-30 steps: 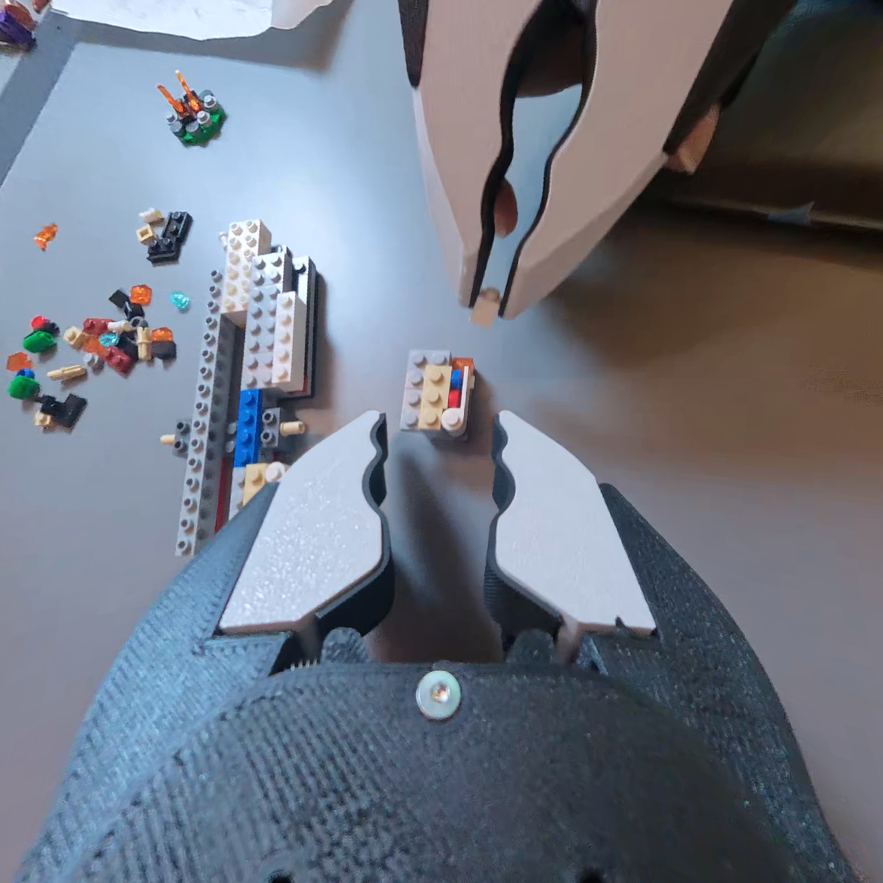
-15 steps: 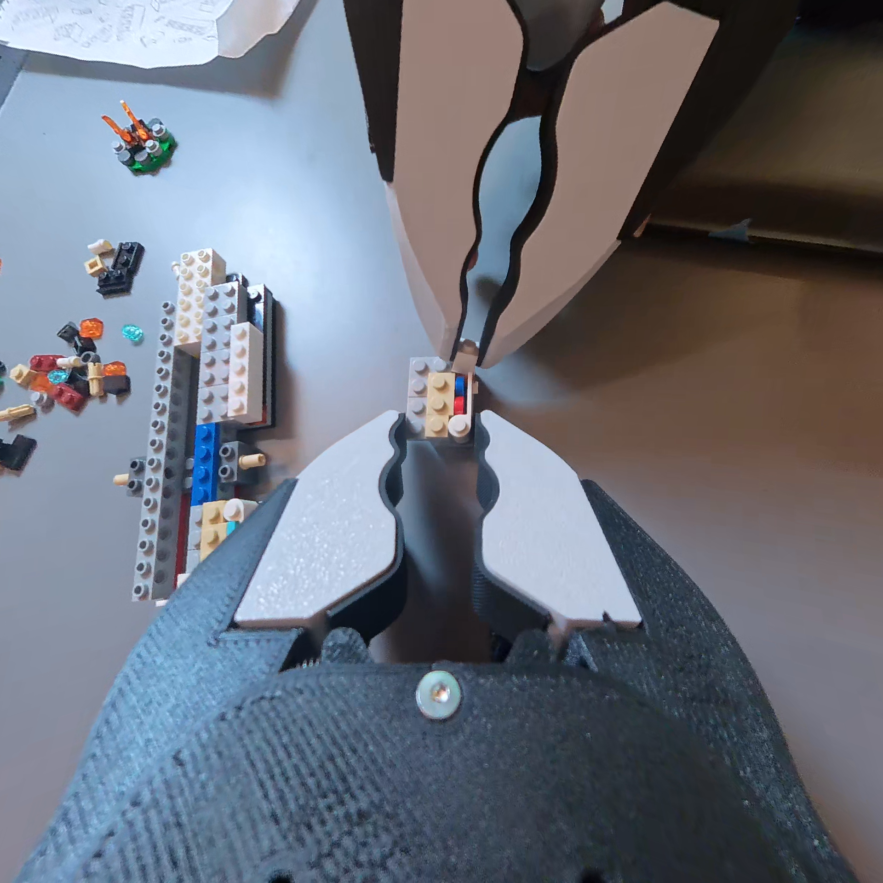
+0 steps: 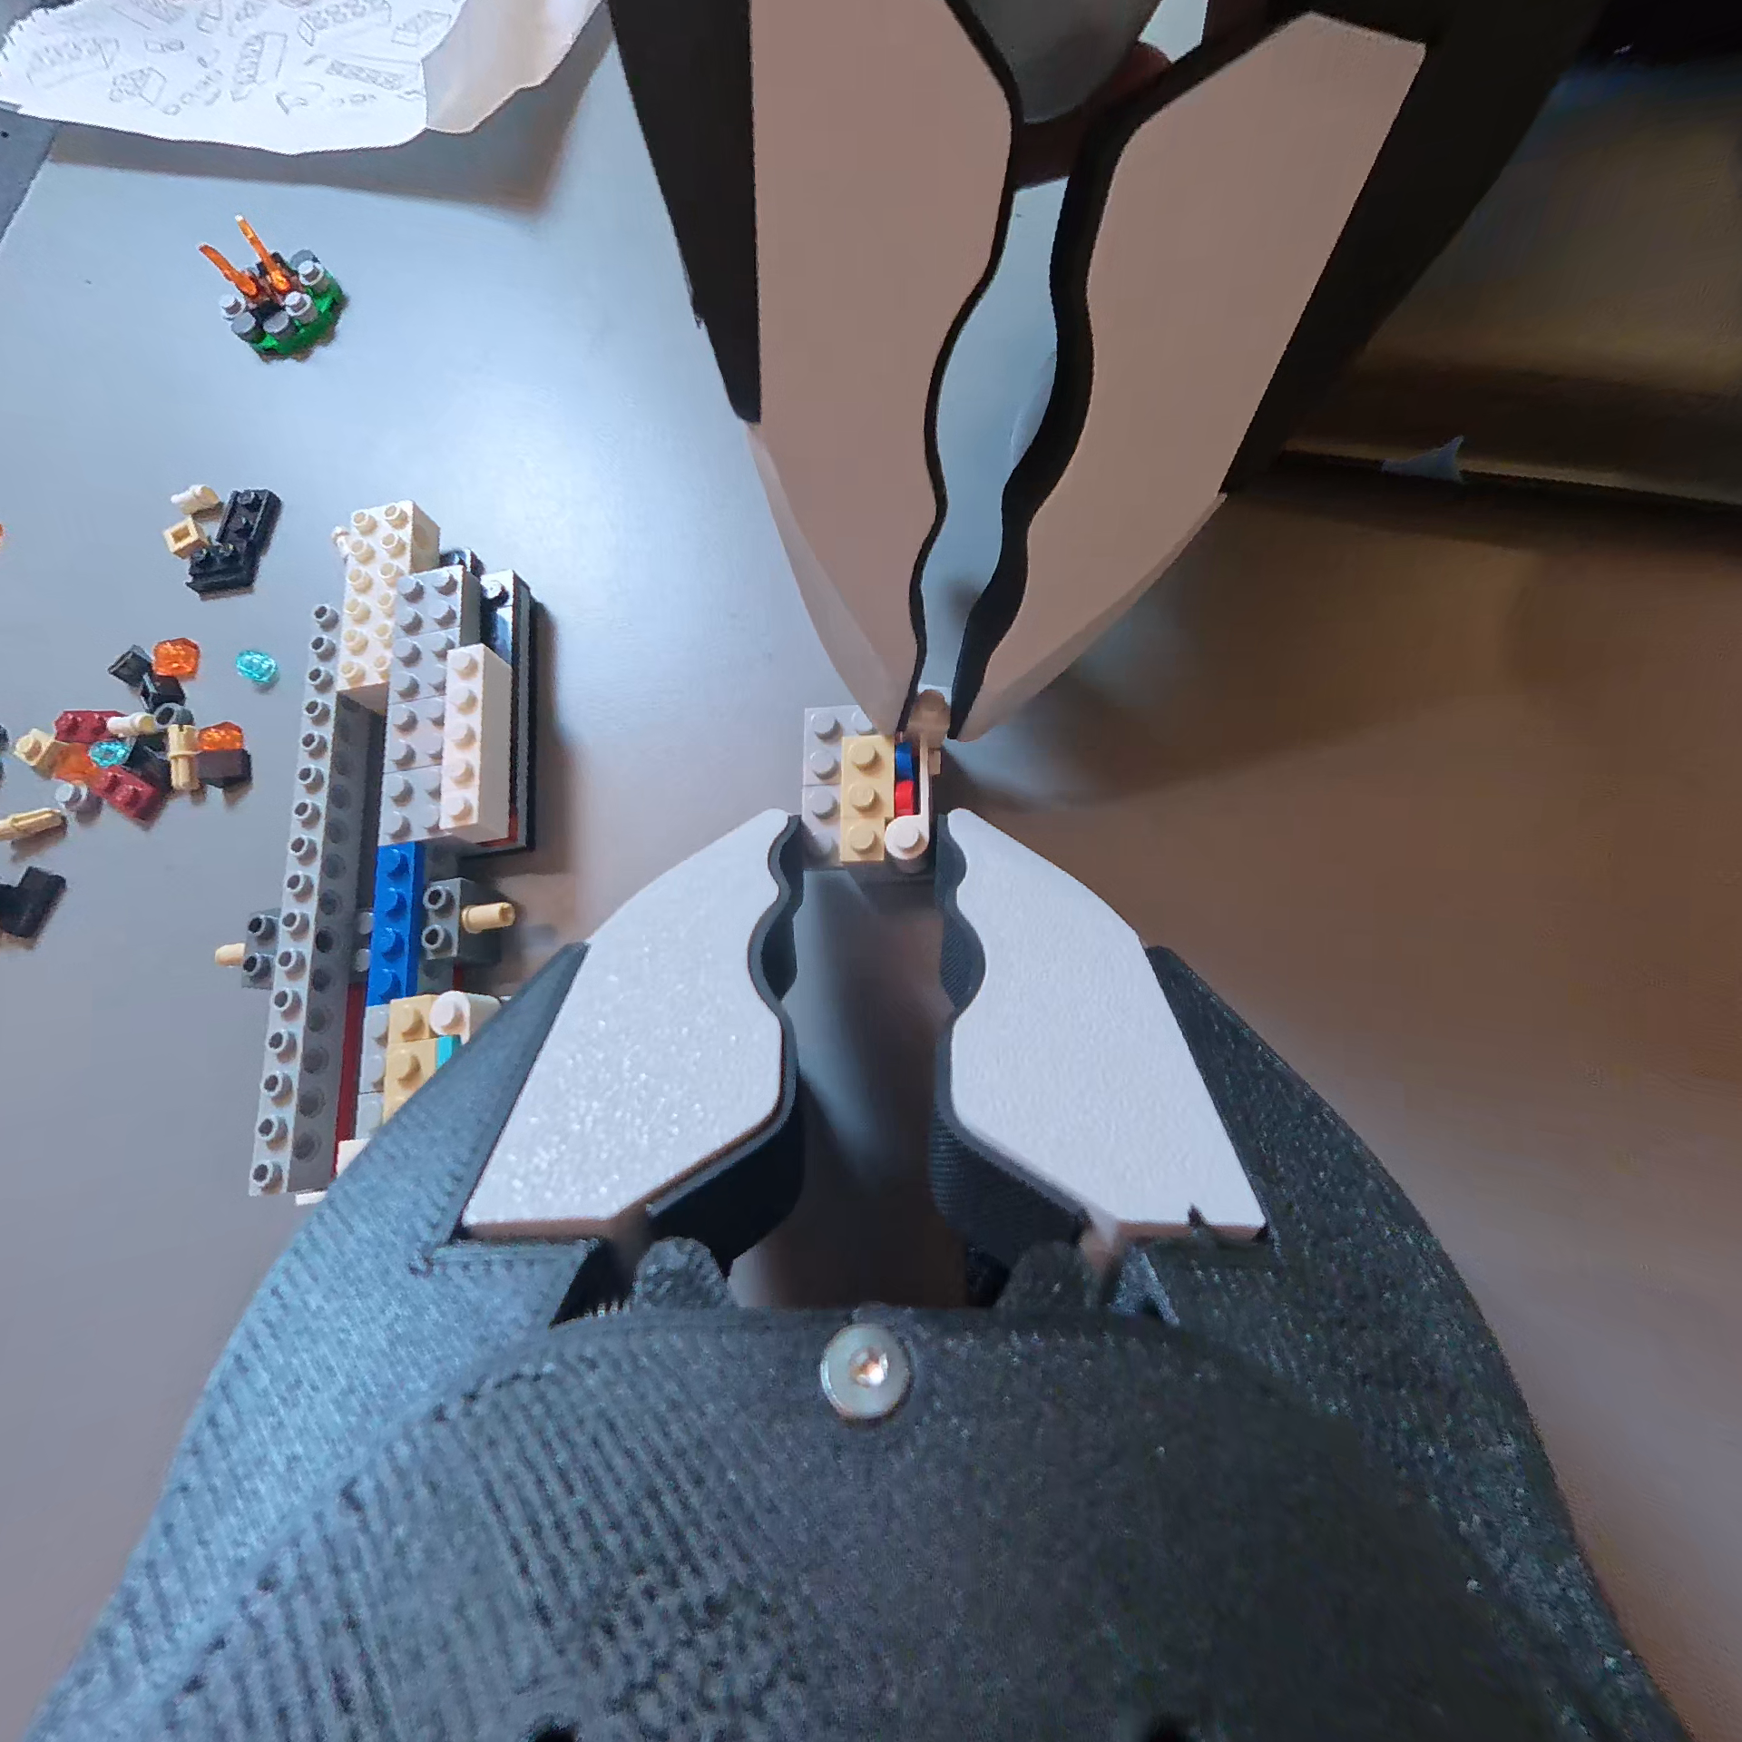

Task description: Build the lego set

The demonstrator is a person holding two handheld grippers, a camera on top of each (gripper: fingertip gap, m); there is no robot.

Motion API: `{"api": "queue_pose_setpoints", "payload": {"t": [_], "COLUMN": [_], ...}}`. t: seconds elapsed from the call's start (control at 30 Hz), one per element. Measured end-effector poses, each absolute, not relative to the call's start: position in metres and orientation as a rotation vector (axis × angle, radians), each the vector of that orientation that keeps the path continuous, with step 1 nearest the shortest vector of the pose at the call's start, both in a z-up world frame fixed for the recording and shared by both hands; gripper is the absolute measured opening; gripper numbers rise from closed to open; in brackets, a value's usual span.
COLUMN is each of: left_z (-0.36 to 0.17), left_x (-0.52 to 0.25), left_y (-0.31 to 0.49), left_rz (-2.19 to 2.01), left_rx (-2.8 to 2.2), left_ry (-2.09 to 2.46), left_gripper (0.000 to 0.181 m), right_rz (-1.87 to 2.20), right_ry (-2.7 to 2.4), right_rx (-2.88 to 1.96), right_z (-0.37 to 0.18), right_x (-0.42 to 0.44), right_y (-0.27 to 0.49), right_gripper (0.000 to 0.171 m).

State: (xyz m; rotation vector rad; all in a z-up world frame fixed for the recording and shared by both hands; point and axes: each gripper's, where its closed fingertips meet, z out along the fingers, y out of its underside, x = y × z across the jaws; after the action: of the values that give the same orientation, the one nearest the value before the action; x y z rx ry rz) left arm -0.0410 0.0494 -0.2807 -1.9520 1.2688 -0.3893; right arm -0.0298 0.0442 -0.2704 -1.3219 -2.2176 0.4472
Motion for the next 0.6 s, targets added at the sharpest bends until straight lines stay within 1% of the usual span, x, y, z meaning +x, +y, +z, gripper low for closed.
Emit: {"api": "queue_pose_setpoints", "payload": {"t": [0.2, 0.27, 0.37, 0.53, 0.6], "left_z": [-0.280, -0.280, -0.280, -0.279, -0.279], "left_x": [-0.040, -0.041, -0.042, -0.044, -0.045], "left_y": [0.049, 0.049, 0.049, 0.048, 0.048], "left_rz": [-0.408, -0.411, -0.416, -0.410, -0.408], "left_rx": [-1.954, -1.953, -1.952, -1.946, -1.944], "left_ry": [1.255, 1.253, 1.244, 1.229, 1.226], "left_gripper": [0.027, 0.027, 0.027, 0.027, 0.027], "right_rz": [0.449, 0.455, 0.478, 0.536, 0.548], "right_ry": [-2.212, -2.187, -2.168, -2.155, -2.170], "right_rx": [-1.294, -1.281, -1.287, -1.324, -1.388], "right_z": [-0.271, -0.270, -0.270, -0.264, -0.263], "right_x": [-0.028, -0.031, -0.032, -0.021, -0.008], "right_y": [0.044, 0.045, 0.046, 0.051, 0.055], "right_gripper": [0.009, 0.005, 0.003, 0.016, 0.019]}}
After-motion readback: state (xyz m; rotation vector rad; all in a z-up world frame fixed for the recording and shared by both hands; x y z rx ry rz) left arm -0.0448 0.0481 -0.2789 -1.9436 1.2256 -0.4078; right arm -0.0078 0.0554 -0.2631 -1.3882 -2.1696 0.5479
